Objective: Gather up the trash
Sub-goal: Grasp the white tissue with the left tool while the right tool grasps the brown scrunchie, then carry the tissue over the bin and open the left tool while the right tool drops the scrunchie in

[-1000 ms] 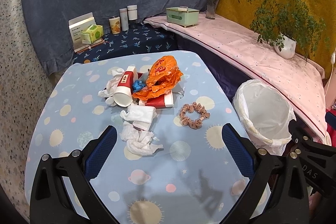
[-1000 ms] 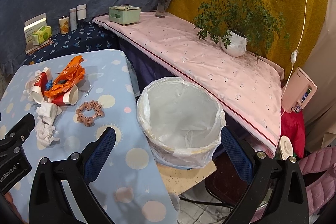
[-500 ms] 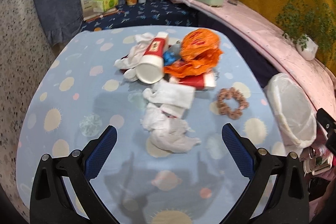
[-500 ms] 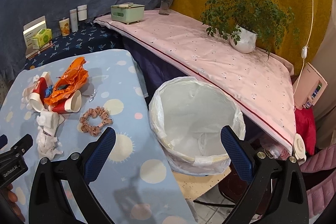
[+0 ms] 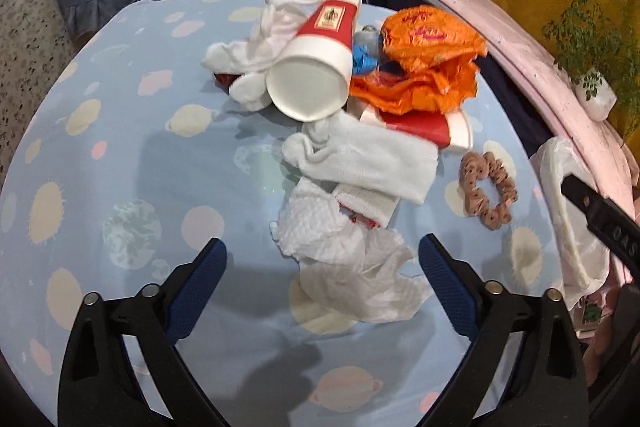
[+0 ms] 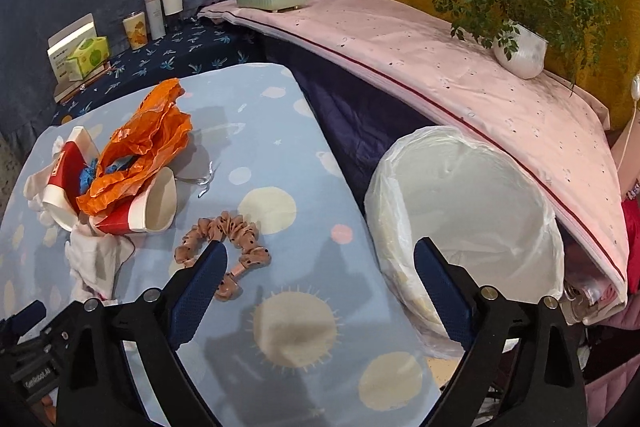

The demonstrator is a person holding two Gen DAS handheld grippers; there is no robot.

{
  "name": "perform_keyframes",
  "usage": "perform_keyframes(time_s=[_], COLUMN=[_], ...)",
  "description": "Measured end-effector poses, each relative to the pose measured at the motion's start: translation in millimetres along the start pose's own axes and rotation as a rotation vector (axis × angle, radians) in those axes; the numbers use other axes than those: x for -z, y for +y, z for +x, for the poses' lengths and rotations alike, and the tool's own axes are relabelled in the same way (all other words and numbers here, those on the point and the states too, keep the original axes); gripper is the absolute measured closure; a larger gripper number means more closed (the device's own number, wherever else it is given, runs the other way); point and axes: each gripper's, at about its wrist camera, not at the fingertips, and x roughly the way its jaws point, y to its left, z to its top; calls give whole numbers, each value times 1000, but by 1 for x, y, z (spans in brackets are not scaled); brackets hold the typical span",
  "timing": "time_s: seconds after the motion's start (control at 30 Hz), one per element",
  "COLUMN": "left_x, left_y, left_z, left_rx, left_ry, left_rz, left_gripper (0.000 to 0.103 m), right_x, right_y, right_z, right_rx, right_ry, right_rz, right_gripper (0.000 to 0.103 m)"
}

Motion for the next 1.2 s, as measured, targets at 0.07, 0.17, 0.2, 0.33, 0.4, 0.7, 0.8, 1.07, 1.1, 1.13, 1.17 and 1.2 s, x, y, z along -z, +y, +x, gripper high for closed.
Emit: perform_keyframes(time_s=[0.07,0.17,0.2,0.33,0.4,0.7,0.8,1.07,1.1,1.13,1.17,1.2], left_x=[4,9,9,10,10,3,0,-8,-9,-10,-11,-12], left_y=[2,3,2,2,-1,-1,-4,-28,-33,-38,-44,-50], left_z=[10,14,13,11,10,0,-9,-41,-46,-49,-54,-58], left_rx=[17,23,25,70,83,110,113,138,146,151,160,165], left_ry=[42,49,48,61,67,68,50,-9,-17,-24,-37,-46], left_rz=[2,3,11,14,10,-11,-8,35,42,49,60,71], left_gripper=[32,34,38,59,70,86,86,87,87,87,87,87], right_x=[0,-1,-1,3,5,18,21,8,6,5,3,2], right_y=[8,18,22,35,40,44,36,14,10,6,2,-2], right_z=[10,26,30,50,58,59,47,-1,-8,-14,-19,-24], right_rx=[-11,-27,-32,-53,-66,-153,-167,-151,-144,-139,-135,-130], right_ry=[14,45,54,97,122,152,139,41,28,19,12,4], right_rz=[-5,-15,-17,-38,-46,-43,-29,-22,-20,-17,-14,-8], right_gripper=[17,25,28,41,57,95,96,96,96,96,96,96])
